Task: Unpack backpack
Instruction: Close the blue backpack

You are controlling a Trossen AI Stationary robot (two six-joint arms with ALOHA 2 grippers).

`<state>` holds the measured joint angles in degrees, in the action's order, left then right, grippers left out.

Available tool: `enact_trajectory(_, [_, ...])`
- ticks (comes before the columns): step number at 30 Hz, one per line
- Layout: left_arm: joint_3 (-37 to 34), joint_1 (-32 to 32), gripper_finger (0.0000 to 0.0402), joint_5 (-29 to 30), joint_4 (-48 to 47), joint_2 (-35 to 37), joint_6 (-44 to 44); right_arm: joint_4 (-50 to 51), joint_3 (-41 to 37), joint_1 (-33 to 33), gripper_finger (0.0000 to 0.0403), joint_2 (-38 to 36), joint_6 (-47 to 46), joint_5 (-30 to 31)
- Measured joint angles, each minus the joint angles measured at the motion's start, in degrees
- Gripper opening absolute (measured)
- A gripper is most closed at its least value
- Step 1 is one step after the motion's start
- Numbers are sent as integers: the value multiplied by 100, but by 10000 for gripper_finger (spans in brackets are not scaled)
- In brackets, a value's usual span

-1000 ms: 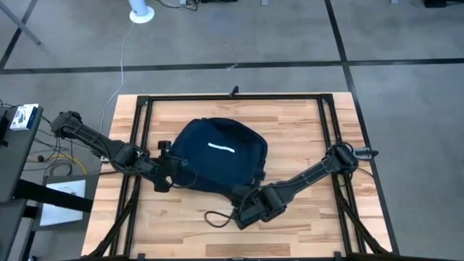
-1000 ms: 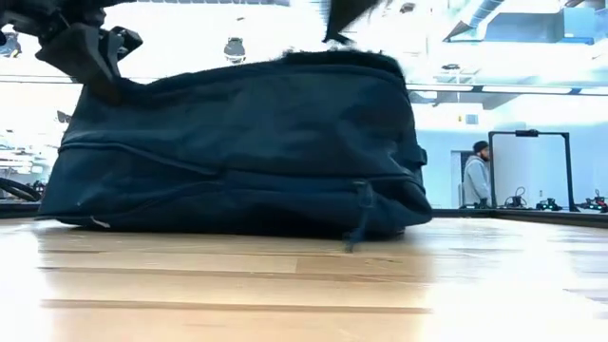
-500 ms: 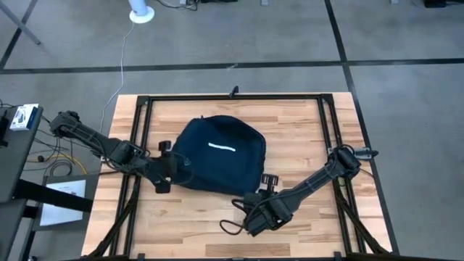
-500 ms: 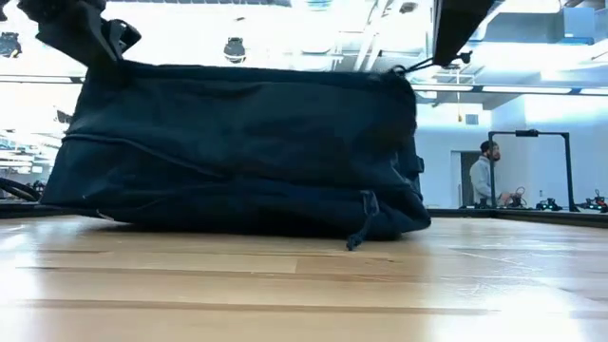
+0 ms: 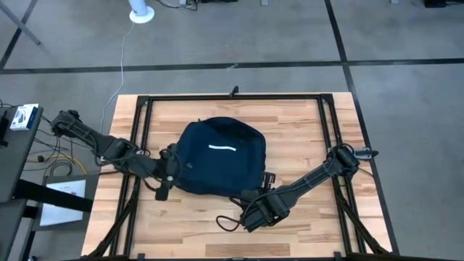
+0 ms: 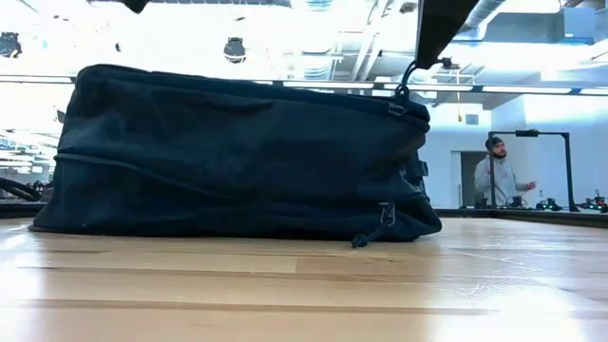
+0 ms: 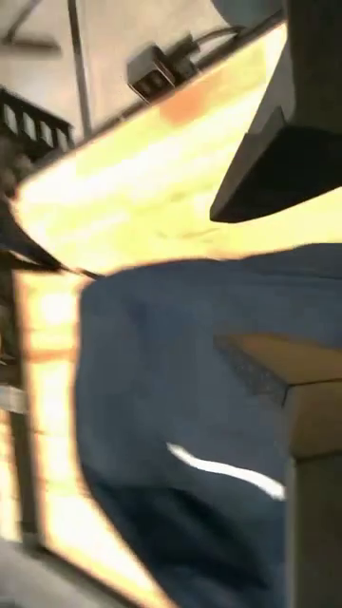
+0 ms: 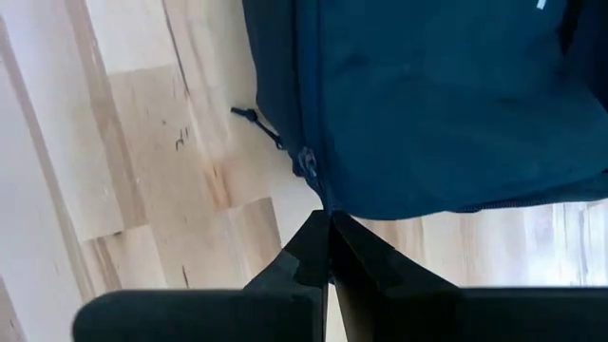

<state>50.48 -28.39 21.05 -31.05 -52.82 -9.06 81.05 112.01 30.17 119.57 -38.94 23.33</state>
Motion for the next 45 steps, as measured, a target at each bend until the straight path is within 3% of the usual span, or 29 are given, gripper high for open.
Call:
enact_trajectory(9, [-9, -43, 195, 33, 1401, -1528, 1726, -237, 0, -76, 0, 2, 16, 364])
enact_trajectory(14, [46, 107, 196, 426, 2440, -2608, 2573, -237, 0, -113, 0, 4, 5, 451])
enact_trajectory(24, [464, 511, 213, 194, 2912, -4029, 2697, -246, 0, -107, 0, 5, -2, 522])
enact_trajectory(32, [595, 748, 209, -287, 3206, -4209, 2475, -548, 0, -107, 0, 9, 44, 525])
enact_trajectory(36, [804, 888, 149, -326, 2522, -4152, 2197, -534, 0, -96, 0, 9, 39, 522])
enact_trajectory(40, [978, 913, 32, -321, 1719, -4146, 2274, -441, -2, -45, 0, -2, -40, 518])
enact_trajectory(45, [1021, 905, 3, -333, 1056, -4111, 2215, -282, -2, 11, 0, -79, -216, 498])
